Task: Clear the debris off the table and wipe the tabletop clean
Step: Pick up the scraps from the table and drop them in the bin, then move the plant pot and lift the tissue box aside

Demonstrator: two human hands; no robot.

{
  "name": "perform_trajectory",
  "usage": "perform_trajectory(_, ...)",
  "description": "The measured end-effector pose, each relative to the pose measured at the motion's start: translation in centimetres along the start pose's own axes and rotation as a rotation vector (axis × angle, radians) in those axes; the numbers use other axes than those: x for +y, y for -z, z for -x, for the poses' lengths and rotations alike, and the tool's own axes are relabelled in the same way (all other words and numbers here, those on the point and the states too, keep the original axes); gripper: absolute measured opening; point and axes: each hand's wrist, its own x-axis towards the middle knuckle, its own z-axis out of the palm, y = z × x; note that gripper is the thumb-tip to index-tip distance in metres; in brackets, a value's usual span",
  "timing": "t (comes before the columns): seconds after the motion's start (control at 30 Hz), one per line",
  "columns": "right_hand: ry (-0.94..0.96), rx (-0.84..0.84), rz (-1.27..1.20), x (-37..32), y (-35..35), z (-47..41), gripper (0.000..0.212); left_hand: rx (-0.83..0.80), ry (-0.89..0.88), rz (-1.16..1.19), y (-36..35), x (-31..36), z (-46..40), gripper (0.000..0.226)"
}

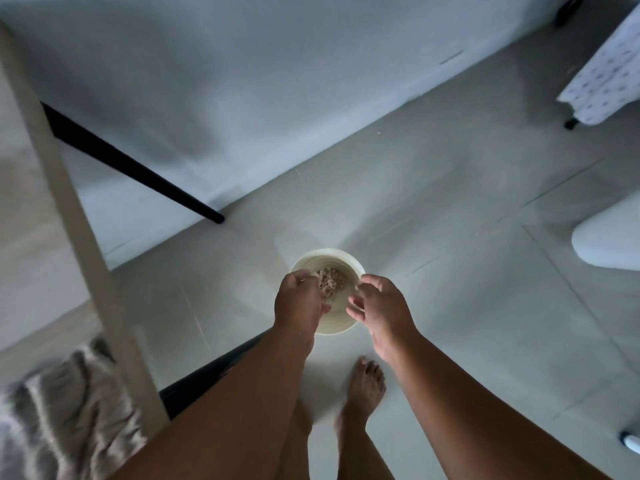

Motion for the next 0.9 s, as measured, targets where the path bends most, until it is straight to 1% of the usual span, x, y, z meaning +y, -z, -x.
perform_trajectory(0.17,0.080,-0.012,0.073,-4.7,0.8,7.8,0.025,-0.093,-0.044,0.037,3.5,4.5,8.7,0.020)
perform_trajectory(0.27,0.105,-0.056,0.111,-7.4,0.2,12.7,0.024,-0.117,-0.075,0.055,6.4,6.9,13.7,0.016)
perform_trajectory(0.37,0.132,-0.113,0.140,-9.8,-0.9,17.7,0.023,-0.117,-0.108,0.045,9.6,9.1,18.4,0.016)
perform_trajectory(0.5,0.177,-0.190,0.195,-11.7,-2.5,22.9,0.021,-0.102,-0.143,0.053,13.9,11.2,22.5,0.013)
perform_trajectory(0.67,0.274,-0.313,0.276,-12.3,-4.5,28.0,0.016,-0.074,-0.310,0.058,20.4,13.0,23.9,0.012)
perform_trajectory(0.9,0.338,-0.388,0.281,-12.2,-9.2,32.6,0.016,-0.010,-0.407,0.177,30.0,13.9,22.8,0.012)
